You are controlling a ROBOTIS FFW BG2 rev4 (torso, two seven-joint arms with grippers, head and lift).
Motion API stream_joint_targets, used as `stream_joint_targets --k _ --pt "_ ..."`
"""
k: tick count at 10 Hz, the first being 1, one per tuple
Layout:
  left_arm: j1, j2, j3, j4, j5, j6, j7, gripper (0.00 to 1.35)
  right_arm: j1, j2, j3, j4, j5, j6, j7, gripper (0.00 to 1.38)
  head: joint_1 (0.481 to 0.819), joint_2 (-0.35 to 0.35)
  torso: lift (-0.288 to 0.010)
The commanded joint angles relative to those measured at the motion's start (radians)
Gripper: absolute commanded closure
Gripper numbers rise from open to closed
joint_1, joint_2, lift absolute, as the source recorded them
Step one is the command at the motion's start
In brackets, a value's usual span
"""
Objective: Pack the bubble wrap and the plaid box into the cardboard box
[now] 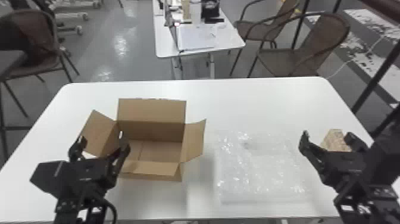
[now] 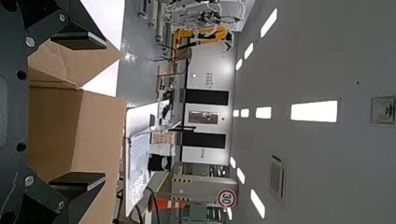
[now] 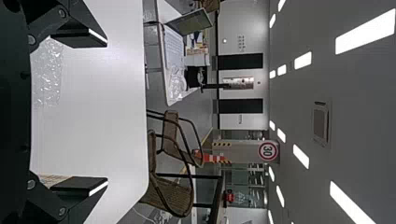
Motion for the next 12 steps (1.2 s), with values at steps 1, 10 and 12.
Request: stream_joint_targets --k 1,10,12 --pt "-0.001 -0.003 0.002 0.004 0.014 0.003 -0.007 0.29 0.0 -0.001 0.0 -0.002 -0.001 0.0 0.0 0.24 0.695 0.044 -0.121" --pt "-0.041 -0.003 0.088 -0.01 0.02 0.061 -0.071 0.29 -0.008 -0.016 0.003 -0.002 -0.033 0.028 0.006 0.24 0.695 0.059 -0.121" --pt "-0.087 -0.003 0.18 -0.033 0.052 0.174 -0.16 0.29 -0.012 -0.024 0.011 0.001 -0.045 0.032 0.008 0.24 0.695 0.092 -0.121"
